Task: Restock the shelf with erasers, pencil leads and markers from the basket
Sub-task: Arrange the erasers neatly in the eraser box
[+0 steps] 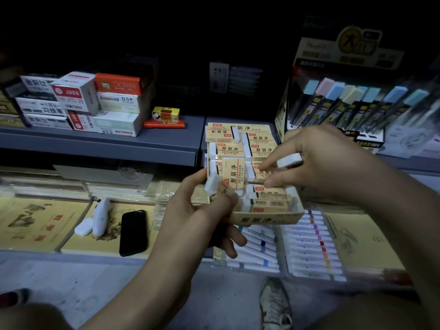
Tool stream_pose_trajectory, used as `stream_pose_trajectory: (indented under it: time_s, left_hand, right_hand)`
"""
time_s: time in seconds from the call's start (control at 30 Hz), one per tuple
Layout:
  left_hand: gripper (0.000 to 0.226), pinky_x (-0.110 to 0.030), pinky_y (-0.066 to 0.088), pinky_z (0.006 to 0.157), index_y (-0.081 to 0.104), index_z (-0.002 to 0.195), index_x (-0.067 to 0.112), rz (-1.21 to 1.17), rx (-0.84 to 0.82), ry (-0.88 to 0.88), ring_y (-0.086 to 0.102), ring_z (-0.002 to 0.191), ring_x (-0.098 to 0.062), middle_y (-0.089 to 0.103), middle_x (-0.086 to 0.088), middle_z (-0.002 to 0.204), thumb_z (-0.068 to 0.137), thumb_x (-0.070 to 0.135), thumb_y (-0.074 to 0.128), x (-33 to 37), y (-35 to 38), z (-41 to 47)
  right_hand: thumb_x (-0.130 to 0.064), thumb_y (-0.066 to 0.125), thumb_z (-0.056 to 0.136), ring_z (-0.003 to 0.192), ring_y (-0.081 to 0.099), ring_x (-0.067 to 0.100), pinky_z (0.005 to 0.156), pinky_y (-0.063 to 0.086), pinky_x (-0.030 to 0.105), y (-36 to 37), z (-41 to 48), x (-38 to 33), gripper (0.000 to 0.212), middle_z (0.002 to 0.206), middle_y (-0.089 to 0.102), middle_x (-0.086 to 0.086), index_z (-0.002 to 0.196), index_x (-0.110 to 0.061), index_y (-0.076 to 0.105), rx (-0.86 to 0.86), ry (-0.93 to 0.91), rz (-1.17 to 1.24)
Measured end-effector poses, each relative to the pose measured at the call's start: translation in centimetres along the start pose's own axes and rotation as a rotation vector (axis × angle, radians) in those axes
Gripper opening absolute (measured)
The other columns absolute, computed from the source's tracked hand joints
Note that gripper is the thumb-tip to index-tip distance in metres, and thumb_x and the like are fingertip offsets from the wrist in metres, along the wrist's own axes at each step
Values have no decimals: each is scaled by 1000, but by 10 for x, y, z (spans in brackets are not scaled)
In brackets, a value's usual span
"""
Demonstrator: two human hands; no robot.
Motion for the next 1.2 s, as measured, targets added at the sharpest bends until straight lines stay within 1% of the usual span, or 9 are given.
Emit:
stream_pose_trajectory:
  time_s: [0.27, 0.43, 0.5, 0.6, 0.67, 0.77, 0.87, 1.07, 1.2]
  left_hand:
    - [38, -31, 51, 46, 61, 130, 21, -10, 7, -11, 62, 52, -30, 76, -22, 85, 95, 9, 66, 2, 0, -1]
    - [40, -31, 51, 46, 59, 133, 20, -9, 0, -13, 62, 52, -30, 77, -22, 86, 95, 10, 67, 2, -1, -1]
    - [41, -31, 51, 46, 58, 134, 19, -12, 0, -14, 62, 52, -30, 77, -22, 85, 95, 10, 67, 2, -1, -1]
    - [40, -31, 51, 46, 58, 133, 21, -14, -5, -15, 62, 53, -30, 77, -21, 86, 96, 11, 67, 2, 0, -1]
    - [39, -31, 51, 46, 59, 132, 20, -15, -7, -14, 62, 53, -30, 77, -21, 87, 96, 10, 66, 2, -1, -1]
    - [39, -30, 50, 45, 59, 133, 18, -15, -3, -13, 62, 52, -30, 76, -22, 86, 95, 9, 66, 2, -1, -1]
    - [40, -30, 50, 45, 59, 133, 18, -10, 5, -11, 62, 52, -29, 77, -21, 86, 95, 11, 67, 1, 0, -1]
    - [41, -30, 51, 46, 57, 134, 18, -16, -1, -11, 63, 53, -29, 77, -22, 89, 95, 13, 67, 2, -1, -1]
    - [42, -30, 51, 46, 57, 135, 18, -17, 5, -14, 63, 53, -30, 76, -23, 89, 95, 11, 67, 1, -1, 0]
  right_hand:
    - [-40, 82, 84, 84, 58, 0, 70, 48, 30, 4, 1, -2, 30, 89, 59, -23, 112, -44, 76, 9, -108, -91]
    - [-35, 71, 93, 81, 57, 6, 63, 50, 35, 4, -4, -4, 19, 88, 60, -17, 110, -41, 77, 41, -187, -271]
    - [-27, 68, 94, 75, 52, 2, 58, 44, 32, 4, -4, -4, 22, 85, 56, -19, 109, -40, 78, 50, -185, -294]
    - [-25, 68, 93, 77, 52, -2, 64, 45, 29, 3, -4, -4, 27, 88, 55, -26, 112, -43, 75, 65, -169, -246]
    - [-22, 69, 92, 80, 54, -3, 68, 48, 30, 6, -5, -4, 29, 97, 59, -25, 113, -41, 74, 74, -182, -225]
    - [-24, 76, 90, 76, 52, -9, 69, 45, 23, 9, -5, -4, 26, 101, 63, -21, 113, -37, 76, 62, -209, -163]
    - [-21, 81, 86, 86, 63, 4, 73, 54, 34, 9, -2, -3, 28, 101, 68, -17, 110, -33, 78, 72, -221, -213]
    - [-14, 73, 85, 91, 65, 16, 71, 55, 38, 1, -10, -12, 38, 102, 68, -14, 114, -37, 76, 102, -224, -339]
    - [-12, 62, 85, 84, 61, 18, 65, 53, 37, 7, -7, -22, 22, 98, 59, -9, 100, -24, 74, 80, -214, -499]
Point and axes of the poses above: each hand's wrist, its own z-axis towards the middle knuckle, its own y-axis out of the palm, x = y × z, the point moved 1 cm from there along z, towards the middle knuckle
